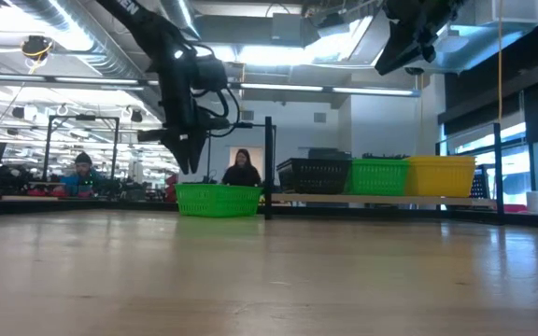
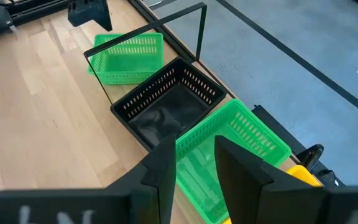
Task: Stack baskets on shelf by color
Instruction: Stack the green basket on the green baskets on the shelf
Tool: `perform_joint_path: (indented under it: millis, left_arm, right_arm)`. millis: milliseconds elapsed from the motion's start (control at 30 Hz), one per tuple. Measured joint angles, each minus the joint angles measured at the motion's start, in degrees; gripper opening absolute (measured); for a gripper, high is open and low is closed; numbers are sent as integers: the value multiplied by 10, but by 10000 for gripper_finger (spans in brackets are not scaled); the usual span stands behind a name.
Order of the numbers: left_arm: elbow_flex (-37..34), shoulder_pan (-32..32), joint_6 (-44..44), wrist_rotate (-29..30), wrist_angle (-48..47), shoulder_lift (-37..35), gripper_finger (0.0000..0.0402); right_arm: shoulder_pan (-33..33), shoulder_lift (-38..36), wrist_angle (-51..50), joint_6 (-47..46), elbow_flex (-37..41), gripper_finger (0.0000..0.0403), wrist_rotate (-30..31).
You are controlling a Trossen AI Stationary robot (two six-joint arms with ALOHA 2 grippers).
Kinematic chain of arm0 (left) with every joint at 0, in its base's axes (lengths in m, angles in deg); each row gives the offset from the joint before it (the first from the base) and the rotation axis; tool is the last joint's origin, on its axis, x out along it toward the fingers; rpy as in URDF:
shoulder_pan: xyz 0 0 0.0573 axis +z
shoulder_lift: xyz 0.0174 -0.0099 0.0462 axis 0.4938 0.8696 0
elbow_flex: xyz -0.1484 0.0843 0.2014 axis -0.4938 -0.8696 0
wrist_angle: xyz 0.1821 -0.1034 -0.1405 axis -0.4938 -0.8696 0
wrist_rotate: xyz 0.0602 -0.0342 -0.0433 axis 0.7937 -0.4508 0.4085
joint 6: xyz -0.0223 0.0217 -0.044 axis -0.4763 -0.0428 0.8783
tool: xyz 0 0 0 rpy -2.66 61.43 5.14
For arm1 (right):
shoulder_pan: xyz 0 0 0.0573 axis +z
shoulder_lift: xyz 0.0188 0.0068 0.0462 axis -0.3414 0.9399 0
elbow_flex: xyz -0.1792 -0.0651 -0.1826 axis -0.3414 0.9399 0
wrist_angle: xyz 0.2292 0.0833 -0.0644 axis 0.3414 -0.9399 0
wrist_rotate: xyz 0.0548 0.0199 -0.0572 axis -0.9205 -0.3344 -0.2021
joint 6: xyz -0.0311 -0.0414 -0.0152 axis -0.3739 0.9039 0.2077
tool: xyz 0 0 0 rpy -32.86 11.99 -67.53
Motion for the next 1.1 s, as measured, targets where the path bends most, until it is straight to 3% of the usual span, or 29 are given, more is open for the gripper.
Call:
perform_joint_path:
  millis: [800, 1100]
  left_arm:
    - [-48, 1, -44, 35, 73, 2, 66]
    - [-48, -1, -45, 26, 77, 49, 66]
  right_arm:
    - [0, 0, 0, 0, 0, 110, 0]
    - [0, 0, 0, 0, 0, 110, 0]
